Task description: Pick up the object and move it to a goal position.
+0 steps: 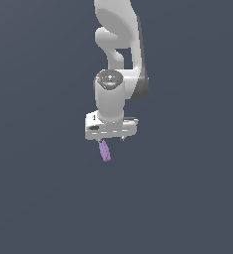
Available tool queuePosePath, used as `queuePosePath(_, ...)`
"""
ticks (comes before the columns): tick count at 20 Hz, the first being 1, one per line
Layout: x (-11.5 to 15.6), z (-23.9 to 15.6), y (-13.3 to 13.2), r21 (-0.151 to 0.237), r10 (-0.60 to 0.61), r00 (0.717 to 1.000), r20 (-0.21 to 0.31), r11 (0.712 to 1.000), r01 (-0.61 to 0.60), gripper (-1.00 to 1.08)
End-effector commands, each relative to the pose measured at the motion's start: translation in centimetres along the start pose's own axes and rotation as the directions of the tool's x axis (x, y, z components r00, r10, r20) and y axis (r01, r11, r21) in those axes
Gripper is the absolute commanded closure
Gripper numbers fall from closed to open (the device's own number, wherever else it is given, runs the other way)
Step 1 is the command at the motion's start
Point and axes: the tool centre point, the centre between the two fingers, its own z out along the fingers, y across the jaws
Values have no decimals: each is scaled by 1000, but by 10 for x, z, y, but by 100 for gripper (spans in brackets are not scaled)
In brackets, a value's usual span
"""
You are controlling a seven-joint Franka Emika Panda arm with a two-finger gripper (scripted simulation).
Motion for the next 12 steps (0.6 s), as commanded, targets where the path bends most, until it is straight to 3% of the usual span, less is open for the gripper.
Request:
queuePosePath(1, -2, 11, 6, 3, -27, 1000, 3, 1000, 27, -92)
queuePosePath(12, -12, 58, 29, 20, -152, 988, 8, 988, 152, -92)
